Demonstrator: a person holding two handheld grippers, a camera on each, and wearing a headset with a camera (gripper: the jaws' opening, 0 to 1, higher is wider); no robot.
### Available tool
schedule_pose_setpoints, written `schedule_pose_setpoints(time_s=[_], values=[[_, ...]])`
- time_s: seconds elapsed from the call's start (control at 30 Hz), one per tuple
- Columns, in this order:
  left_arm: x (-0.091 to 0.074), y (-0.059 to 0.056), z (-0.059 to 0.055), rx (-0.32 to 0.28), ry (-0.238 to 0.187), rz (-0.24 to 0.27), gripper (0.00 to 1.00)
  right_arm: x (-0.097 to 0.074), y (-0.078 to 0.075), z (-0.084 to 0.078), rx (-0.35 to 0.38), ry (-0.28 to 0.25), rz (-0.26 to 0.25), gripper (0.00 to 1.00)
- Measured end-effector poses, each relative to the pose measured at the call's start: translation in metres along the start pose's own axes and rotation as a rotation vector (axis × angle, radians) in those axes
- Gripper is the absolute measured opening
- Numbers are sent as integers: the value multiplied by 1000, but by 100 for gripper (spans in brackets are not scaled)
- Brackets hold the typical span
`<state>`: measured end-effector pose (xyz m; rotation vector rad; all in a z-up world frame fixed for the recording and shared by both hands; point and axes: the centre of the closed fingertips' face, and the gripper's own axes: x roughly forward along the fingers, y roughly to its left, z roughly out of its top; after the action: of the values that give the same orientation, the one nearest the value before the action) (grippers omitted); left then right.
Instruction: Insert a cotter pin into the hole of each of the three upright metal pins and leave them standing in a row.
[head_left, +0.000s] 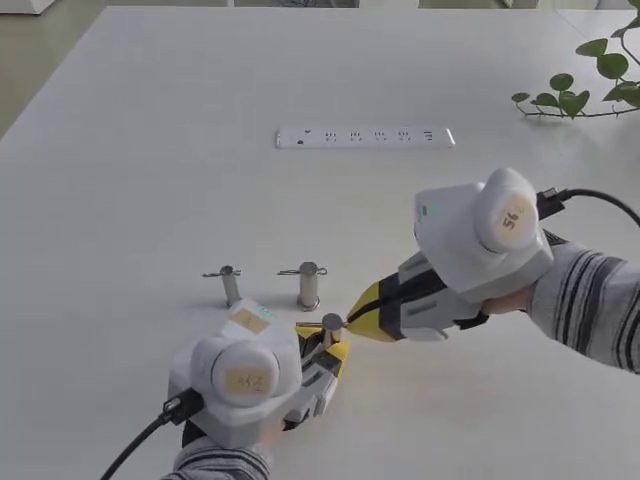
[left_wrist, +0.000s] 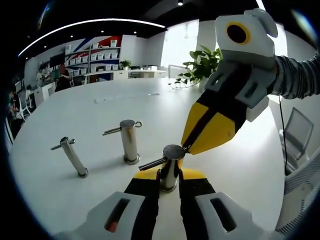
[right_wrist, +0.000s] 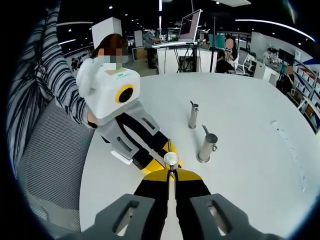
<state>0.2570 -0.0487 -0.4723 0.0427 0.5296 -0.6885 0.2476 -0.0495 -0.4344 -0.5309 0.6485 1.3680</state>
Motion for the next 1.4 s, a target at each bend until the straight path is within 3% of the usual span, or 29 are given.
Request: schedule_pose_setpoints(time_s=[0.2,0.53,0.77,1.23,1.4], values=[[-1,0,3,-18,-5,-7,14,3,2,-4,-3,28,6,3],[-7,2,-7,-5,42,-2,32,7,2,6,12,10,-14,13],[-14,1,-2,4,32,-9,41,18,4,8,38,-8,-14,18],[-26,2,3,8,25,-28,54,28,-1,6,37,-6,-46,9],[-30,0,4,15,22,-37,57,27,0,5,36,-15,-28,9]])
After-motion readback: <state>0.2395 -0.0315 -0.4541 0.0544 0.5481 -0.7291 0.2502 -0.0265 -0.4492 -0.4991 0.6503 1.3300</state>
